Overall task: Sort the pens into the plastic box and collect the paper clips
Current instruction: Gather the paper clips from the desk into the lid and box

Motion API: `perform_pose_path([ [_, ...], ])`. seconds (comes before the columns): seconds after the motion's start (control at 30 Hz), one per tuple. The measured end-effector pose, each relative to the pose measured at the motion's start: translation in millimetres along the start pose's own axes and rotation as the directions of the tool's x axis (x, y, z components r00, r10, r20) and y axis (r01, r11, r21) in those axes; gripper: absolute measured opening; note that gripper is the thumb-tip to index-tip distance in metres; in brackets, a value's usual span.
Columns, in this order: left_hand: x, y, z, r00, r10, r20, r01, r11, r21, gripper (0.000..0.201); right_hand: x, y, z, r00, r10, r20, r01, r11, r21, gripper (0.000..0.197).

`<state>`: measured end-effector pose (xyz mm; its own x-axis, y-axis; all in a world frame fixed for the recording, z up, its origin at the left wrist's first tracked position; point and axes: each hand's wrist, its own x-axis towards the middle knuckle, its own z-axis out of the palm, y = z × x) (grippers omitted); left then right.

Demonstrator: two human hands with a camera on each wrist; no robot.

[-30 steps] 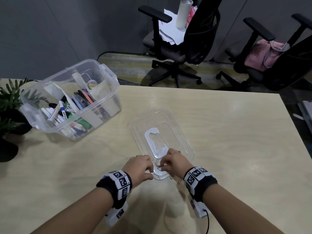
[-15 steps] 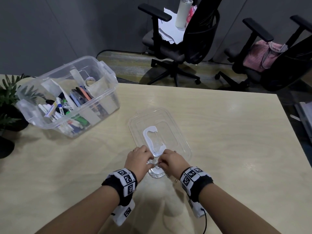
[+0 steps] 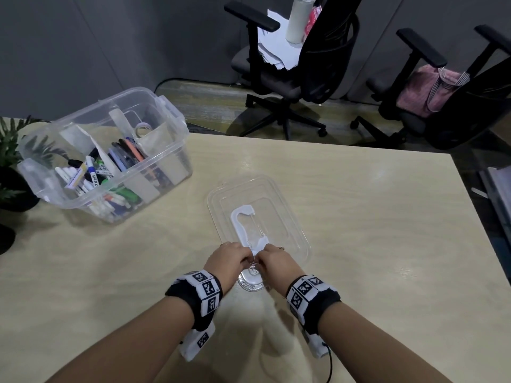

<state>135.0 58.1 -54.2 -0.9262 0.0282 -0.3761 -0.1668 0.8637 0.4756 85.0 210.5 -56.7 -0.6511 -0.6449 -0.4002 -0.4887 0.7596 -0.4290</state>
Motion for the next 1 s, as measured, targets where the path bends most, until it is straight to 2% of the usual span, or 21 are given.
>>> perform_pose_path([
  [0.13,0,0,-3,1.000,0.013,-0.010,-0.014,0.999,-0.042,0.016,-3,4,-1,0.997,0.064,-0.053,-0.064,0.998,-0.003,0.023],
  [0.37,2,11,-6,0.999,-0.047,-0.012,0.046,0.999,-0.016,0.020,0,12,-4,0.998,0.044,-0.041,-0.043,0.998,0.042,0.023],
  [0.57,2,13,-10,0.972,-0.216,-0.095,0.193,0.959,-0.205,0.024,-3,10,-3,0.999,0.019,-0.025,-0.021,0.999,-0.045,0.025],
  [0.67,3,12,-13,0.960,-0.276,-0.043,0.247,0.912,-0.328,0.020,0,7,-7,0.999,0.048,-0.003,-0.048,0.998,-0.044,0.024],
  [1.0,2,6,-22,0.977,-0.209,0.040,0.204,0.874,-0.441,0.020,5,1,-8,0.993,0.101,0.060,-0.097,0.993,-0.064,0.022],
])
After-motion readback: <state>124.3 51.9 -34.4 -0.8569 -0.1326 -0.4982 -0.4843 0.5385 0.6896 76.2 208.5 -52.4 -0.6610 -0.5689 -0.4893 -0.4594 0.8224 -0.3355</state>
